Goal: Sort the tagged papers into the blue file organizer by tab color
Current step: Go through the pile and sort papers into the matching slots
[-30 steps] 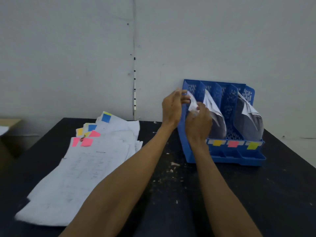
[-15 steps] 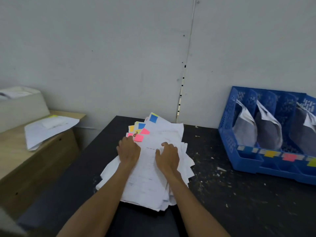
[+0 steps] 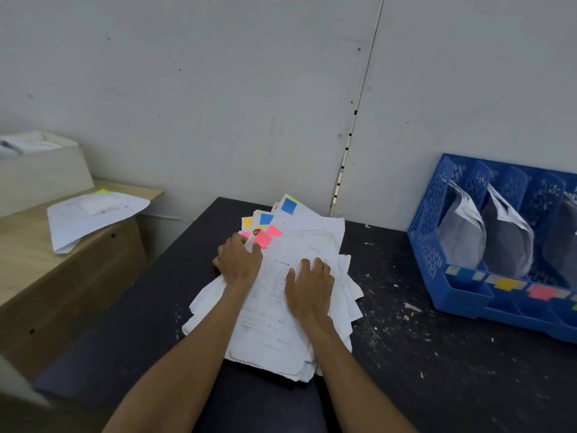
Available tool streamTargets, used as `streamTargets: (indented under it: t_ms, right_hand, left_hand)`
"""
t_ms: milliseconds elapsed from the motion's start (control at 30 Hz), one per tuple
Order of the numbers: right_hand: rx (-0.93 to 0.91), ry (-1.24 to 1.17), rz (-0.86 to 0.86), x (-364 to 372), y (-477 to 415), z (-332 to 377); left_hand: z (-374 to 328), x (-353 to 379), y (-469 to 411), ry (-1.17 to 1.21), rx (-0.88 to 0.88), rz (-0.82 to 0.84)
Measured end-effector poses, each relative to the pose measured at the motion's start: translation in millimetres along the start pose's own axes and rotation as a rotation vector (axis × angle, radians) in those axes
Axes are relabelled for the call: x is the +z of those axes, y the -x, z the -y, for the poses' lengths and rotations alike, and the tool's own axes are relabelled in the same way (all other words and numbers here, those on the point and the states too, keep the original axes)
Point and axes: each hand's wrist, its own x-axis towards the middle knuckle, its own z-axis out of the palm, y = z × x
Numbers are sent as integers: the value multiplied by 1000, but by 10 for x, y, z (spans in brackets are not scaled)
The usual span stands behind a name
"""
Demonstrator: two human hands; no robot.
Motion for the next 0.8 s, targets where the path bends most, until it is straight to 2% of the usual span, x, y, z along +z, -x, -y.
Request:
streamTargets:
  t_ms: [100, 267, 600, 800]
  right_hand:
    - [3, -1, 7, -1, -1, -5]
    - [-4, -4, 10, -8, -17, -11]
    - [1, -2, 39, -11, -19, -36]
    - [1, -9, 44, -7, -22, -33]
  left_hand:
    - [-48, 7, -27, 21, 16, -17]
    - [-112, 17, -66, 227, 47, 109]
    - [-1, 59, -75, 157, 87, 208]
    - [36, 35, -88, 240, 5, 222]
